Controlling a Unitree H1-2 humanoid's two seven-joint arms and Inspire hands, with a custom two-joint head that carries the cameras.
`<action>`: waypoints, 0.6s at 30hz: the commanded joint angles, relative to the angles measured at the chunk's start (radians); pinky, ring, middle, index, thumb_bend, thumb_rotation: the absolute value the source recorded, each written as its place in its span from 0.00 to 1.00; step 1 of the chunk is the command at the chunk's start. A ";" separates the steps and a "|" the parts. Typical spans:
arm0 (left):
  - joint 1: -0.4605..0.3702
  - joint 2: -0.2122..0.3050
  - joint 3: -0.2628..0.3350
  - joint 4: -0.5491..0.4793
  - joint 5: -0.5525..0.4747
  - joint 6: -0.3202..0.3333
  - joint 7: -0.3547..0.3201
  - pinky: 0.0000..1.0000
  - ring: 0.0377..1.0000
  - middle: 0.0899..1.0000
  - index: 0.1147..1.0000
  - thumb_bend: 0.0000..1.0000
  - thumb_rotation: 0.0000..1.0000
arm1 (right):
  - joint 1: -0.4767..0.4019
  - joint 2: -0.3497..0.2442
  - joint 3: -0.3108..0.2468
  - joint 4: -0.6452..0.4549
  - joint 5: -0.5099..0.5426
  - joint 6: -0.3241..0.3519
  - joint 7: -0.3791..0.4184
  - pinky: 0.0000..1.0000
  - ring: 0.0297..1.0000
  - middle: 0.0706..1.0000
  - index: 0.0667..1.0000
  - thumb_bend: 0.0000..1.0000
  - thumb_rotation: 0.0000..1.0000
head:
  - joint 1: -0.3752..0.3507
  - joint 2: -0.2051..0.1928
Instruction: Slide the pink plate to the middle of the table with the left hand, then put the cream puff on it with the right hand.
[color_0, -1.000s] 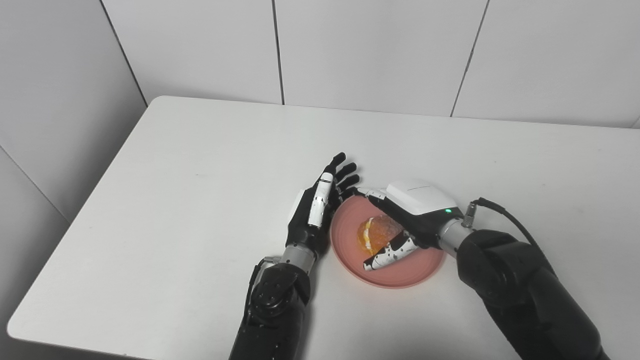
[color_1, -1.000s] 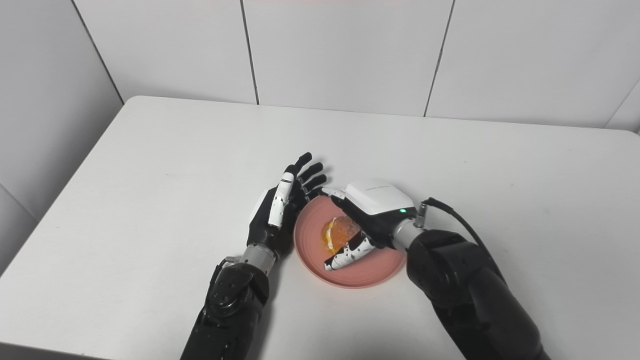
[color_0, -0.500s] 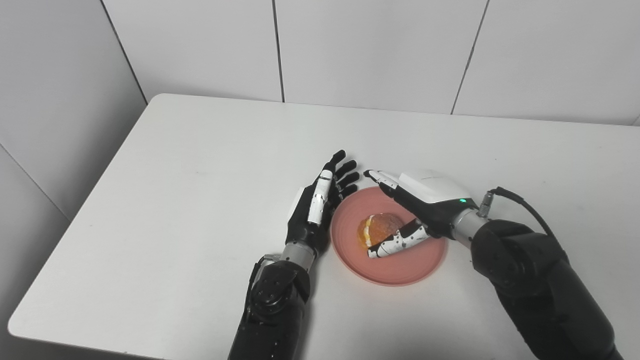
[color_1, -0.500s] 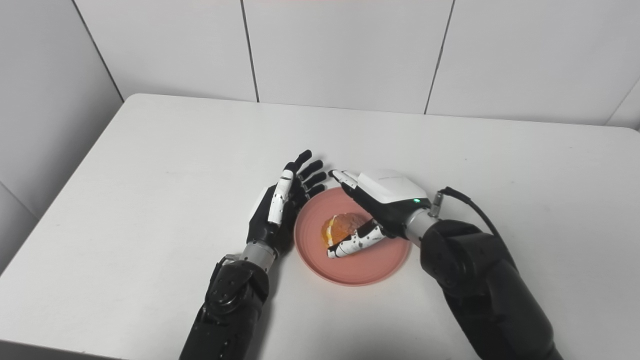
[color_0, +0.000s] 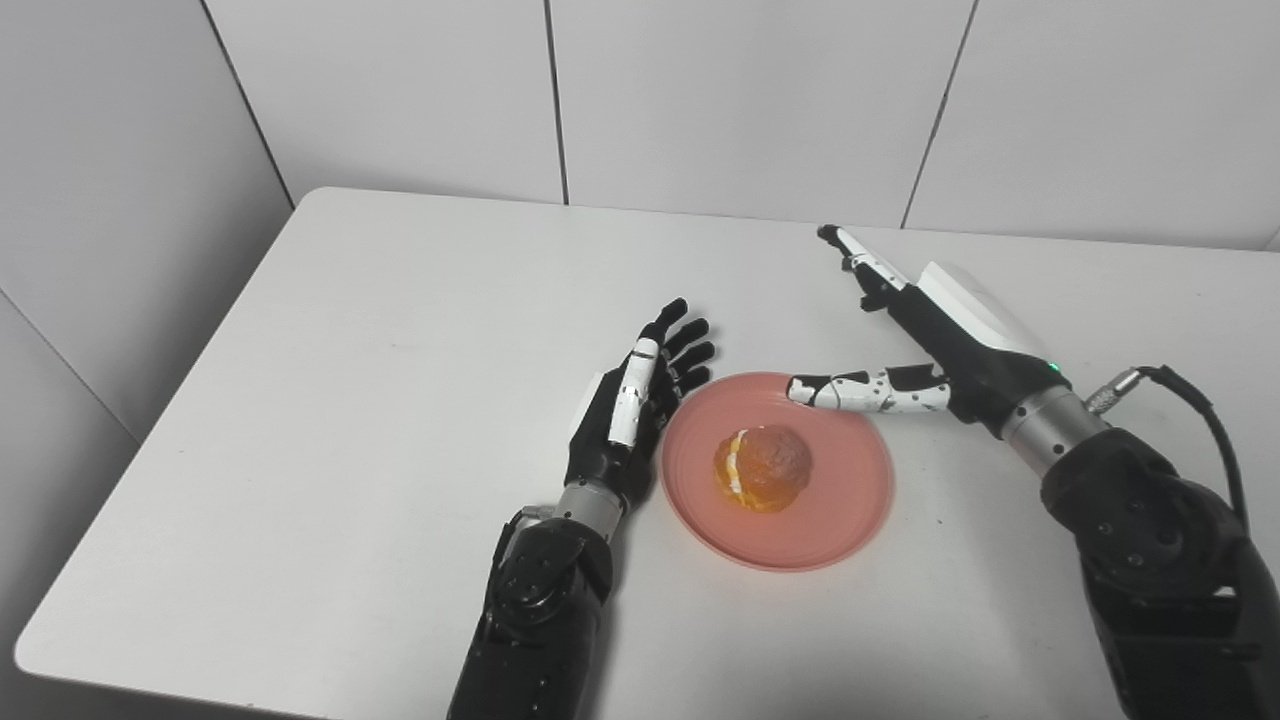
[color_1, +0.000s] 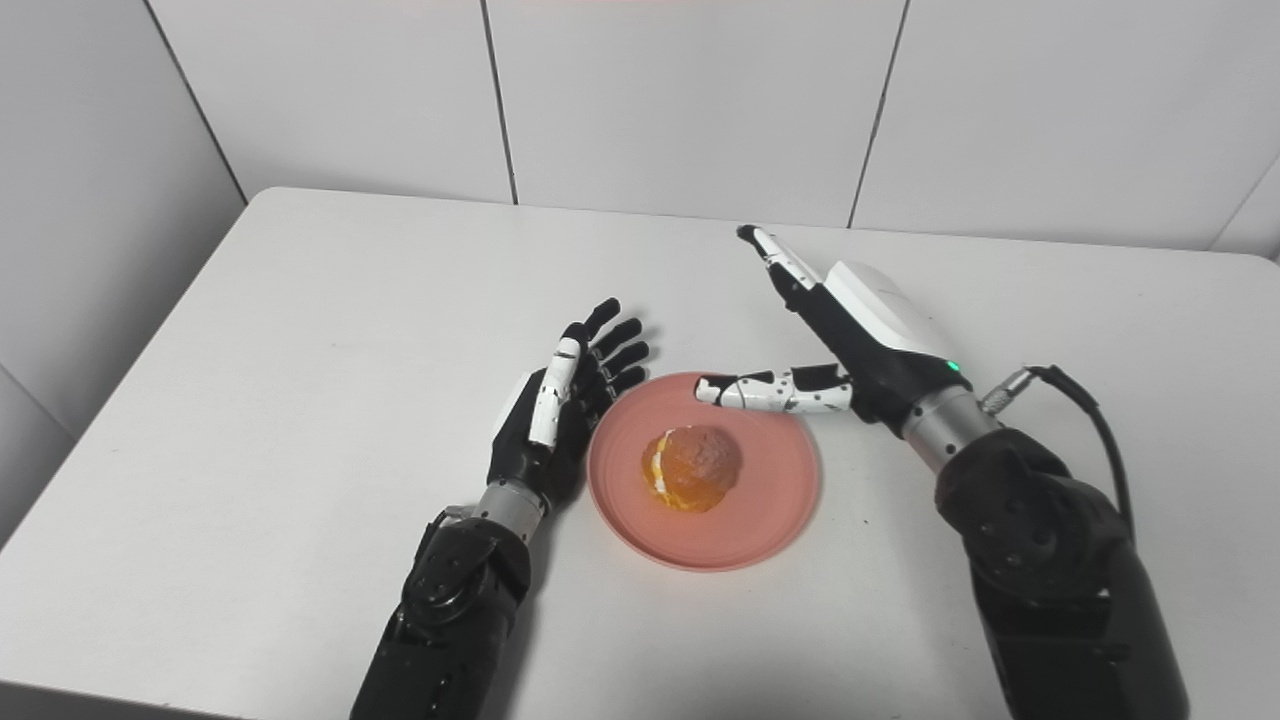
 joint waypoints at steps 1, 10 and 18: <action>0.042 0.017 0.015 0.044 0.000 0.048 0.014 0.89 0.88 0.89 0.90 0.40 1.00 | -0.011 0.003 -0.030 -0.006 0.017 -0.052 -0.077 0.78 0.92 0.99 1.00 0.91 0.74 | 0.000 0.001; 0.043 0.028 0.031 0.055 -0.008 0.029 0.008 0.89 0.88 0.90 0.90 0.41 1.00 | 0.097 0.048 -0.102 0.029 0.116 -0.067 -0.230 0.86 0.95 1.00 1.00 0.89 0.97 | -0.006 -0.007; 0.056 0.030 0.057 0.051 0.001 -0.008 0.019 0.90 0.90 0.92 0.93 0.39 0.98 | 0.200 0.105 -0.142 0.075 0.238 -0.072 -0.299 0.81 0.92 0.99 1.00 0.88 1.00 | -0.004 -0.008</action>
